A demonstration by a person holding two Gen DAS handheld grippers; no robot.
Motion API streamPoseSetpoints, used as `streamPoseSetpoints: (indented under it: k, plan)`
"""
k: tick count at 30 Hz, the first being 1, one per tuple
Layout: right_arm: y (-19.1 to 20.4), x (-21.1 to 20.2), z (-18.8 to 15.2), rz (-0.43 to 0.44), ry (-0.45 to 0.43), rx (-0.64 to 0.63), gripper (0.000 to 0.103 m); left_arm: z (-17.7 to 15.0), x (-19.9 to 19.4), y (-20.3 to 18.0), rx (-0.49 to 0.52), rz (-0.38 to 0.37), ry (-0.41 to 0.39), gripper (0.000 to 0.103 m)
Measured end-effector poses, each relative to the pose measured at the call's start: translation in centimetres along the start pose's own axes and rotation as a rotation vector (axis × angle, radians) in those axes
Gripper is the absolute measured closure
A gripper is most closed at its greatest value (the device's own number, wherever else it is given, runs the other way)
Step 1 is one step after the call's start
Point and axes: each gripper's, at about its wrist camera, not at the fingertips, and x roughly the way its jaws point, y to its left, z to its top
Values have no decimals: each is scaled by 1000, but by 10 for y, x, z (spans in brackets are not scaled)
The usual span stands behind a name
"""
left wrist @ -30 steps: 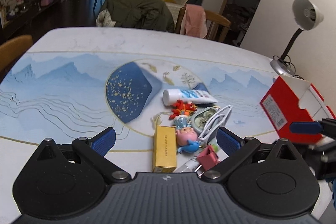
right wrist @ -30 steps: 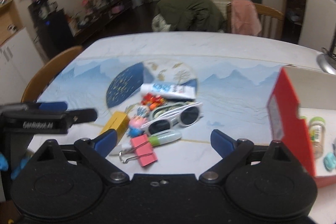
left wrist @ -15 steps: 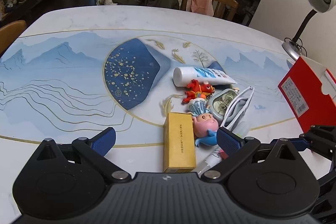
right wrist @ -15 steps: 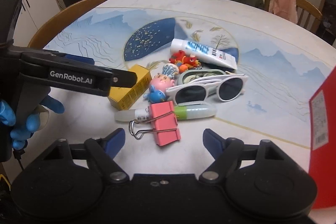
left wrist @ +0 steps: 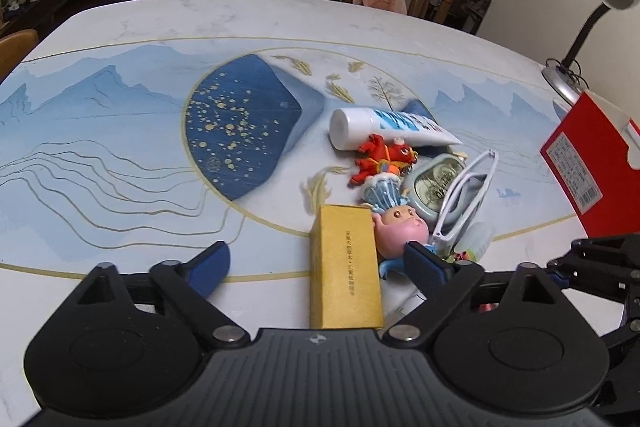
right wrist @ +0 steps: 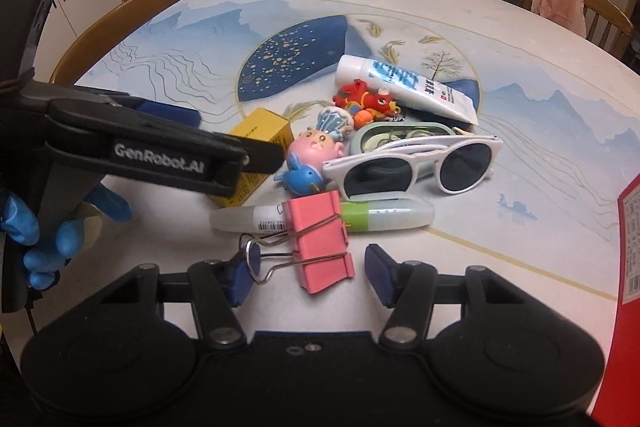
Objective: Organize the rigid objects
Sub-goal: 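Grasp the yellow box with left tool while right tool grasps the pink binder clip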
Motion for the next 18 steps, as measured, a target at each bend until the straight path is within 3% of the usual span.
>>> streamPoseSetpoints:
  k: [1, 3, 7, 12, 18]
  plan:
    - [0, 1, 0, 2, -1, 0, 49, -1, 1, -1, 5, 1, 3, 14]
    - [-1, 2, 1, 2, -4, 1, 52, -1, 3, -1, 9, -6, 9, 28]
    - [-1, 3, 2, -4, -8, -3, 55, -2, 4, -3, 27, -12, 6, 36]
    - [-1, 3, 3, -19, -11, -9, 61, -3, 3, -6, 44, -30, 4, 57]
    - [0, 1, 3, -44, -23, -14, 68, -3, 1, -9, 55, -47, 4, 71]
